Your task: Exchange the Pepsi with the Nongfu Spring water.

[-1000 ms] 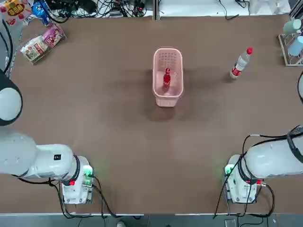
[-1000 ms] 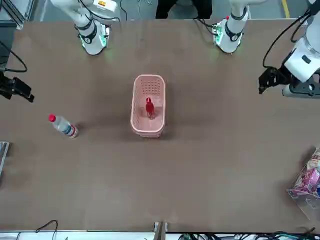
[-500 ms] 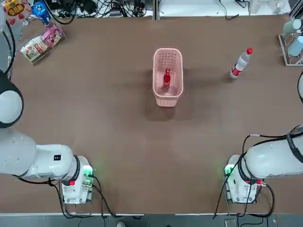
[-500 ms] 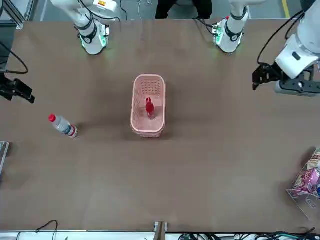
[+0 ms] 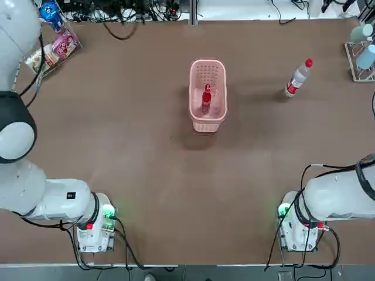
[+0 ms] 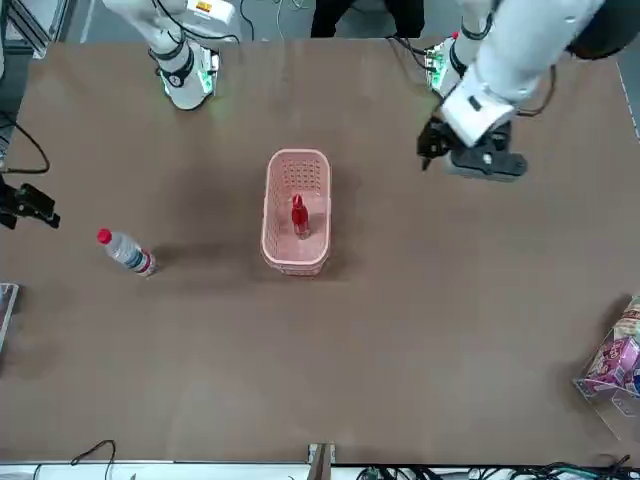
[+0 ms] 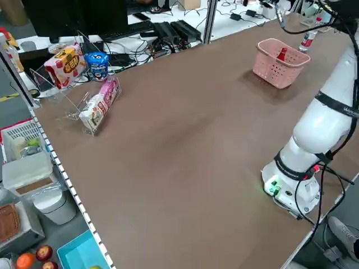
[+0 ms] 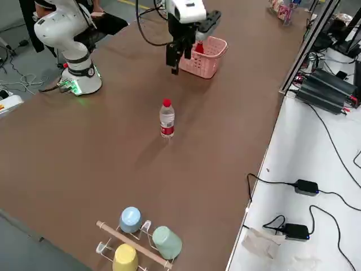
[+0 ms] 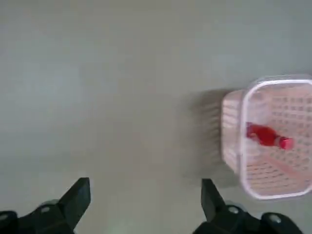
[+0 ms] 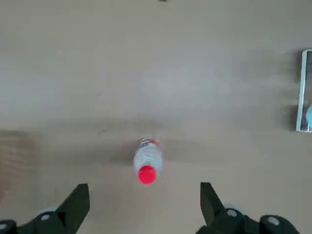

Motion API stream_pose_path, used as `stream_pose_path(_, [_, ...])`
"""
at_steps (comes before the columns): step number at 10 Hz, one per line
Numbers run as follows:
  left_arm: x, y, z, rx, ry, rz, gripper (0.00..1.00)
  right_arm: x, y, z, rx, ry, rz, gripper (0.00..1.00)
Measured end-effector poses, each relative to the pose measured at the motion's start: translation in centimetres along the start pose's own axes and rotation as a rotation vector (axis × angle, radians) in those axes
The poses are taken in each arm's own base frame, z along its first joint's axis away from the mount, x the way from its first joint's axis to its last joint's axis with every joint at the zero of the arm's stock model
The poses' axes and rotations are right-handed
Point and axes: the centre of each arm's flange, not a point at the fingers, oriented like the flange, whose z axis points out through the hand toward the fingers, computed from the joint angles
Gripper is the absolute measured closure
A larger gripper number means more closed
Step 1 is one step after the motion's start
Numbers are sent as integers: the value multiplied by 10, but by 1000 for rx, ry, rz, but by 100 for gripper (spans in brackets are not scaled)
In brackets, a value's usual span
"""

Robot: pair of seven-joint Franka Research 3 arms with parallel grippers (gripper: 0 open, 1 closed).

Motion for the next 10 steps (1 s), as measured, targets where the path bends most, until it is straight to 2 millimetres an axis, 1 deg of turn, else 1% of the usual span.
stream_pose_path(1, [-9, 51, 29, -16, 4, -9, 0, -2, 7, 34, -3, 9, 2, 0])
stream_pose_path(2, [-24, 105, 68, 8, 8, -10, 0, -6, 8, 68, -5, 14, -3, 0])
stream_pose_path(3, [-39, 147, 109, 36, -4, 1, 0, -12, 4, 99, -6, 11, -23, 0])
stream_pose_path(4, [-47, 177, 144, 44, -26, 30, 0, -19, 0, 120, -5, 6, -46, 0])
stream_pose_path(5, [-48, 196, 167, 37, -40, 50, 0, -24, -2, 134, -5, 7, -57, 0])
stream_pose_path(6, [-50, 211, 189, 49, -41, 57, 2, -29, -2, 147, -7, 16, -58, 0])
stream_pose_path(8, [-54, 230, 227, 57, -50, 53, 5, -44, -6, 177, -9, 22, -60, 0])
stream_pose_path(9, [-51, 238, 241, 30, -47, 49, 9, -49, -9, 182, -6, 14, -63, 0])
stream_pose_path(10, [-48, 244, 260, 26, -39, 29, 13, -52, -12, 178, -5, 16, -67, 0])
